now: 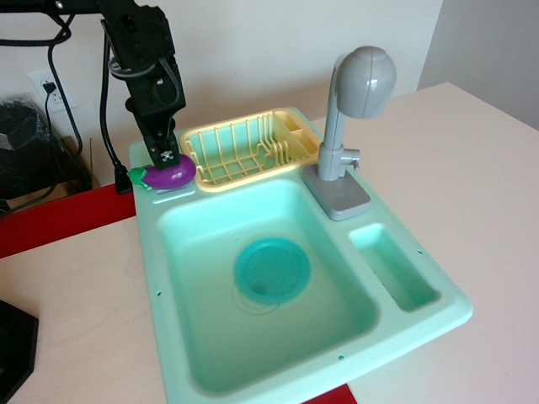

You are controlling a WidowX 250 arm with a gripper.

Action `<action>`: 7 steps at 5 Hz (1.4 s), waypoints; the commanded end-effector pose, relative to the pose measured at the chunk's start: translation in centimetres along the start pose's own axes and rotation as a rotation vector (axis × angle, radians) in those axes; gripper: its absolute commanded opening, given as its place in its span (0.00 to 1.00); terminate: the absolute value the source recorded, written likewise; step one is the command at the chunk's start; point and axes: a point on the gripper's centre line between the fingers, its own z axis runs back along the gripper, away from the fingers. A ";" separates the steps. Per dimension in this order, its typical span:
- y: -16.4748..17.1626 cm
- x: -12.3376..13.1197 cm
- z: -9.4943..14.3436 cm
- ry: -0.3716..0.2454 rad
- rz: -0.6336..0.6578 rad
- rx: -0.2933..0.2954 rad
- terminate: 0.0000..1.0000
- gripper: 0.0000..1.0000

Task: Put eggplant on plate

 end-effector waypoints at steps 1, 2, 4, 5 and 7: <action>0.0 0.0 0.0 0.000 0.000 0.000 0.00 1.00; 0.1 0.4 -0.5 0.004 0.023 -0.017 0.00 1.00; 0.2 1.0 -2.3 0.037 0.052 -0.013 0.00 1.00; 0.3 1.1 -3.1 0.055 0.059 -0.011 0.00 1.00; 0.3 0.8 -3.4 0.035 0.072 0.033 0.00 0.00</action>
